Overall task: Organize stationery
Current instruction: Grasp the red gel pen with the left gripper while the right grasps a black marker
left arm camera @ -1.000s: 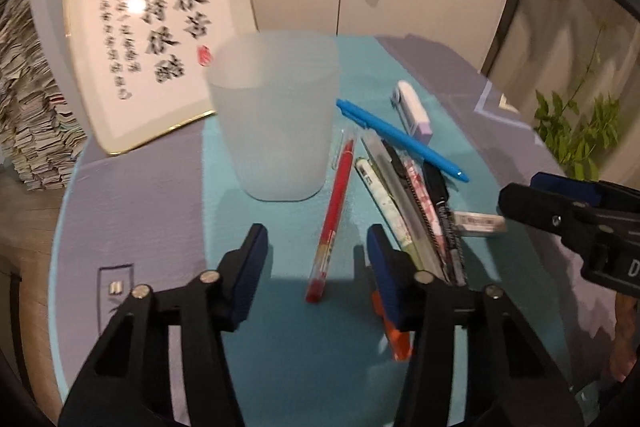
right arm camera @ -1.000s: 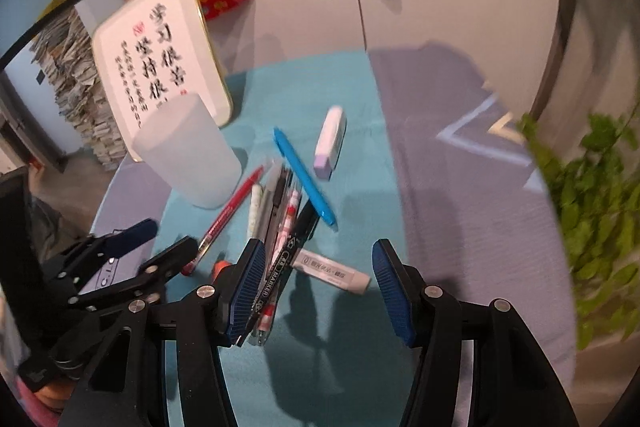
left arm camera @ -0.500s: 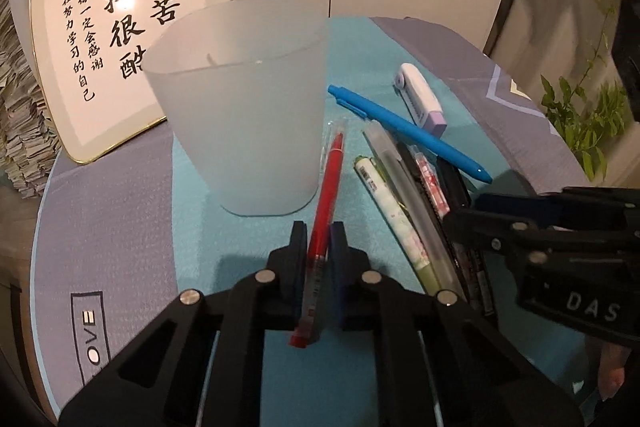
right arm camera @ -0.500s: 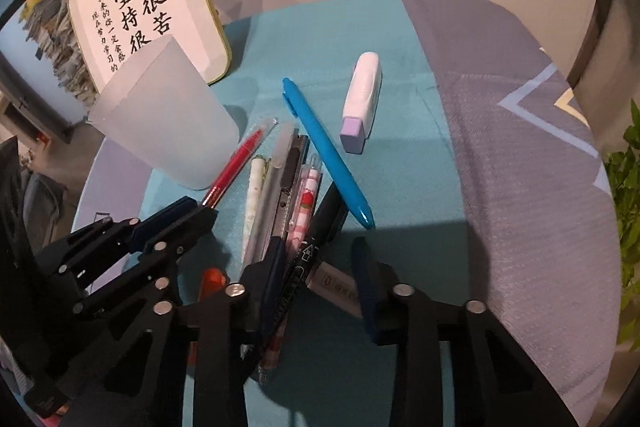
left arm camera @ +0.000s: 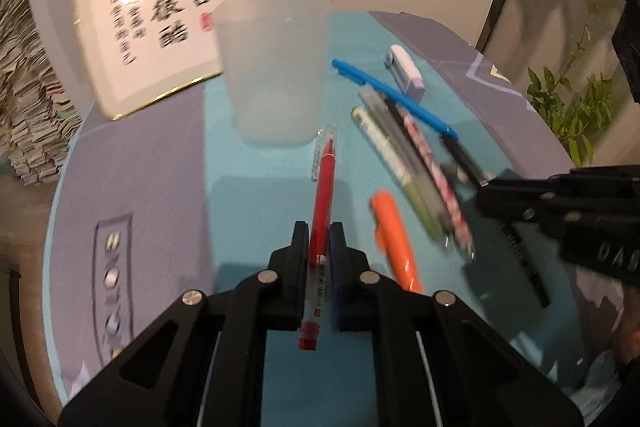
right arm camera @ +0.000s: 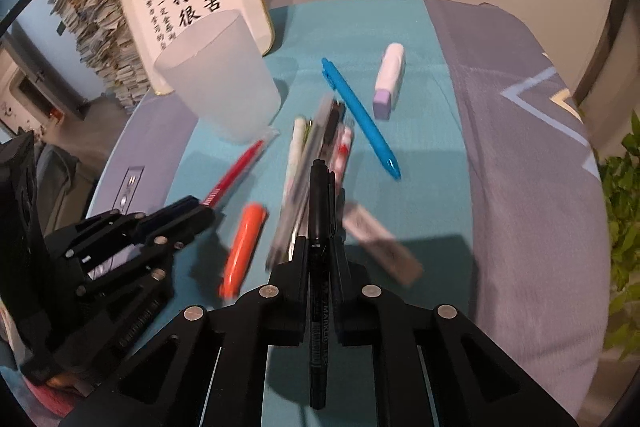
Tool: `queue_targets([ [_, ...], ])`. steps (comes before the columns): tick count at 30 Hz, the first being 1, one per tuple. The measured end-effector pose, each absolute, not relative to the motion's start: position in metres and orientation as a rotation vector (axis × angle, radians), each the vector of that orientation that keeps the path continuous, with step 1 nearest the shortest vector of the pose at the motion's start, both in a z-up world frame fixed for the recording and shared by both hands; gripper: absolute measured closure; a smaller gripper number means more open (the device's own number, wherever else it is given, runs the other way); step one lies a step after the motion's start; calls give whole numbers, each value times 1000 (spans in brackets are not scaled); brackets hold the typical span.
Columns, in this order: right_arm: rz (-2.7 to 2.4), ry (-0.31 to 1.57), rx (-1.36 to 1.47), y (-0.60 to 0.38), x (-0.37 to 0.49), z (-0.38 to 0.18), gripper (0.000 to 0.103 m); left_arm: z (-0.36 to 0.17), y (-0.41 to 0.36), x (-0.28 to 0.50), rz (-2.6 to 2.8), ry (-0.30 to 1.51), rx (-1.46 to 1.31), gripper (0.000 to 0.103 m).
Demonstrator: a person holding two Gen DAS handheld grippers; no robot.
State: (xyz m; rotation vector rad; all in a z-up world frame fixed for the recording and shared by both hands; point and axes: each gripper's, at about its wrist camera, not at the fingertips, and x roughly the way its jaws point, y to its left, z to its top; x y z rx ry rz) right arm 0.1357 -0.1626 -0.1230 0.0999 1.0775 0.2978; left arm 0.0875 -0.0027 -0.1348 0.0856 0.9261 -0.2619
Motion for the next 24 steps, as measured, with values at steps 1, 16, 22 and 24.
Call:
queue_targets([
  [1,293,1085,96,-164,130,-123,92,-135,2,80,-254,929,87,95],
  [16,218,1176,11,-171,100,-139,65,-132,21,38,-257,949,74,72],
  [22,226,1136,10,-167,110,-133,49,-133,13,63,-257,947,84,63],
  [24,219,1140,2,-166,115,-135,49,-135,9,72,-261,950,90,64],
])
